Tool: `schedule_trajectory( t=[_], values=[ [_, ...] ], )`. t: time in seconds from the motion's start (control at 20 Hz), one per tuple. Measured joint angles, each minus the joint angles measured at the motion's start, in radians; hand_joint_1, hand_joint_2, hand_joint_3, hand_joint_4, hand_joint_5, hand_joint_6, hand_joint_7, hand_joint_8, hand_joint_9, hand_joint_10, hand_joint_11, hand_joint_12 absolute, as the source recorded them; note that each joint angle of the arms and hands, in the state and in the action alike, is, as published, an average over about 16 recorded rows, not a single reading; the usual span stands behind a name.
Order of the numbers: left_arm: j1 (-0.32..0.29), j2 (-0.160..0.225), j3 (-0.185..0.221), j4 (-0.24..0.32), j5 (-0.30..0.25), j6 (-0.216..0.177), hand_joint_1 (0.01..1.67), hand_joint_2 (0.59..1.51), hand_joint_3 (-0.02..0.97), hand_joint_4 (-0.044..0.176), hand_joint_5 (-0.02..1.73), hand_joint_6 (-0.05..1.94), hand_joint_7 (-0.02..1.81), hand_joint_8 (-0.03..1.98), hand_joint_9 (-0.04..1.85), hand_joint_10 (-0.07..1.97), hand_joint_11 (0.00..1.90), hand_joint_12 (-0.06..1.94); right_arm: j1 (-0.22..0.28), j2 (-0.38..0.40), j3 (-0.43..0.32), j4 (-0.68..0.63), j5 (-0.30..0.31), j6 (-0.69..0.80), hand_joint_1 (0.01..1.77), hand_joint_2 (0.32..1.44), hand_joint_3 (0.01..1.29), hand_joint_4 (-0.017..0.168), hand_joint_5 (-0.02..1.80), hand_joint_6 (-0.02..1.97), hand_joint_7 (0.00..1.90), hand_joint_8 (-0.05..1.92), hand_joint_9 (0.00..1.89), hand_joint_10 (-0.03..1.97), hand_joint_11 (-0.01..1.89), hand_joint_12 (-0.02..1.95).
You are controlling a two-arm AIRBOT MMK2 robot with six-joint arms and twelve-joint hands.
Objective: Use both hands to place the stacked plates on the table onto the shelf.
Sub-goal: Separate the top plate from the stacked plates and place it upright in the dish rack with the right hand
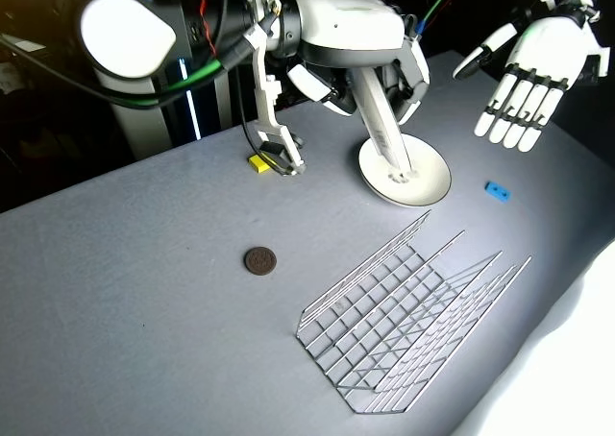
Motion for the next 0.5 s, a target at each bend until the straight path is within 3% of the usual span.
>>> schedule_trajectory(
  t=[0.3,0.5],
  values=[
    [-0.002,0.001,0.007,-0.007,-0.001,-0.004,0.02,1.137,0.015,0.000,0.02,0.02,0.02,0.00,0.02,0.02,0.01,0.00,0.127,0.078,0.040,-0.289,-0.064,0.480,1.23,0.99,0.01,-0.003,0.97,0.95,1.11,0.80,1.27,0.22,0.82,1.11],
    [-0.002,0.001,0.006,-0.005,-0.003,-0.004,0.02,1.137,0.016,0.000,0.02,0.02,0.02,0.00,0.02,0.02,0.02,0.00,0.183,0.106,0.093,-0.527,-0.055,0.792,1.25,0.99,0.01,-0.003,0.97,0.95,1.11,0.79,1.22,0.38,0.82,1.12]
  ],
)
